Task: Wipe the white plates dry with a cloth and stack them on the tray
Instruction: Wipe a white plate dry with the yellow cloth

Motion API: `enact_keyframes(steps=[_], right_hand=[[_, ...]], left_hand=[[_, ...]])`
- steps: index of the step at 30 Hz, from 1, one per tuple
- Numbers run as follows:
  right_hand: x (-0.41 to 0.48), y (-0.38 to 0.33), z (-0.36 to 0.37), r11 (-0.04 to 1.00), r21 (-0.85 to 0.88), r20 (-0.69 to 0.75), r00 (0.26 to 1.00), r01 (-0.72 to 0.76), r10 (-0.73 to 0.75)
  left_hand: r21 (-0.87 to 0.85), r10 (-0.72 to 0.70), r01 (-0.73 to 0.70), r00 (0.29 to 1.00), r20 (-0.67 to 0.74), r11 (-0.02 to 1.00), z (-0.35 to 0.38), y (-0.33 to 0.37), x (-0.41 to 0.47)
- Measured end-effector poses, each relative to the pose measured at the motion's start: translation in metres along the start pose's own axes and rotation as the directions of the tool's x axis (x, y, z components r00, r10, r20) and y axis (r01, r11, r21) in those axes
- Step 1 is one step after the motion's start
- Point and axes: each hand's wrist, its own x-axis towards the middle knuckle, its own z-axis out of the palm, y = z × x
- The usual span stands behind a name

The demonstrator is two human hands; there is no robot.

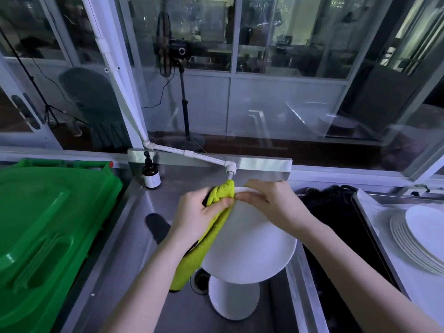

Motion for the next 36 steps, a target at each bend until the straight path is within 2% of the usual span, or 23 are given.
enact_keyframes(steps=[2,5,6,9,11,12,14,15,17,19,21,22,23,24,25,26,28,29,31,33,34,36], right_hand=[[-0.003,0.008,-0.002,0.994,0.055,-0.115,0.988,-0.096,0.102],[-0.01,0.013,0.006,0.932,0.249,-0.287,0.899,-0.265,0.332],[-0.013,0.013,0.011,0.915,0.288,-0.317,0.873,-0.282,0.369],[-0.021,0.016,0.021,0.907,0.303,-0.301,0.873,-0.293,0.383],[-0.02,0.015,0.021,0.954,0.193,-0.24,0.932,-0.229,0.272],[-0.017,0.012,0.02,0.979,0.116,-0.185,0.965,-0.166,0.185],[-0.01,0.004,0.021,0.998,0.029,-0.084,0.995,-0.049,0.051],[-0.008,0.003,0.02,0.999,0.036,-0.079,0.996,-0.025,0.028],[-0.006,0.006,0.016,0.997,0.049,-0.161,0.985,-0.058,0.065],[-0.009,0.011,0.016,0.974,0.133,-0.328,0.92,-0.181,0.216],[-0.016,0.01,0.031,0.87,0.409,-0.451,0.767,-0.277,0.456],[-0.02,0.009,0.041,0.774,0.563,-0.434,0.692,-0.291,0.577],[-0.023,0.009,0.05,0.673,0.679,-0.374,0.65,-0.294,0.661],[-0.026,0.012,0.055,0.604,0.74,-0.306,0.65,-0.298,0.695],[-0.027,0.015,0.055,0.574,0.754,-0.239,0.68,-0.32,0.693],[-0.027,0.016,0.048,0.587,0.736,-0.189,0.731,-0.337,0.656],[-0.02,0.017,0.023,0.713,0.634,-0.17,0.845,-0.3,0.507],[-0.014,0.016,0.007,0.801,0.54,-0.173,0.897,-0.26,0.408],[-0.001,0.009,-0.011,0.94,0.286,-0.081,0.972,-0.188,0.219],[0.008,0.001,-0.008,0.995,0.051,0.019,0.997,-0.081,0.08],[0.01,-0.003,-0.006,1.0,0.007,0.014,0.999,-0.03,0.03],[0.01,-0.006,-0.004,0.999,0.021,-0.066,0.997,0.031,-0.03]], left_hand=[[-0.082,-0.104,0.097,0.991,-0.088,0.992,-0.001,-0.008,-0.004],[-0.41,-0.364,0.257,0.908,-0.208,0.875,0.003,-0.021,-0.016],[-0.435,-0.394,0.272,0.893,-0.218,0.858,0.004,-0.024,-0.019],[-0.337,-0.323,0.255,0.932,-0.165,0.906,-0.003,-0.026,-0.014],[-0.154,-0.162,0.149,0.984,-0.075,0.977,-0.011,-0.019,-0.003],[-0.042,-0.07,0.07,0.997,0.016,0.997,-0.012,-0.013,0.002],[0.089,0.027,-0.045,0.981,0.192,0.995,-0.01,-0.003,0.009],[0.084,0.026,-0.045,0.977,0.209,0.995,-0.009,-0.001,0.009],[0.02,-0.036,0.035,0.996,0.081,0.999,-0.009,-0.006,0.006],[-0.154,-0.203,0.184,0.972,-0.118,0.971,-0.007,-0.015,-0.002],[-0.469,-0.44,0.305,0.873,-0.21,0.829,0.002,-0.018,-0.011],[-0.567,-0.53,0.331,0.817,-0.228,0.754,0.006,-0.019,-0.015],[-0.591,-0.571,0.34,0.779,-0.258,0.731,0.009,-0.02,-0.017],[-0.573,-0.567,0.336,0.773,-0.285,0.747,0.009,-0.021,-0.019],[-0.54,-0.541,0.323,0.781,-0.311,0.777,0.005,-0.022,-0.019],[-0.52,-0.514,0.304,0.794,-0.324,0.798,0.0,-0.022,-0.018],[-0.467,-0.425,0.241,0.838,-0.342,0.851,-0.011,-0.02,-0.013],[-0.387,-0.35,0.209,0.871,-0.343,0.898,-0.016,-0.018,-0.01],[-0.136,-0.154,0.119,0.947,-0.282,0.983,-0.019,-0.01,-0.003],[0.02,-0.006,0.009,0.989,-0.149,1.0,-0.015,0.001,0.001],[0.034,0.02,-0.016,0.995,-0.095,0.999,-0.014,0.006,0.002],[-0.008,0.013,-0.013,0.999,-0.048,1.0,-0.016,0.009,0.004]])
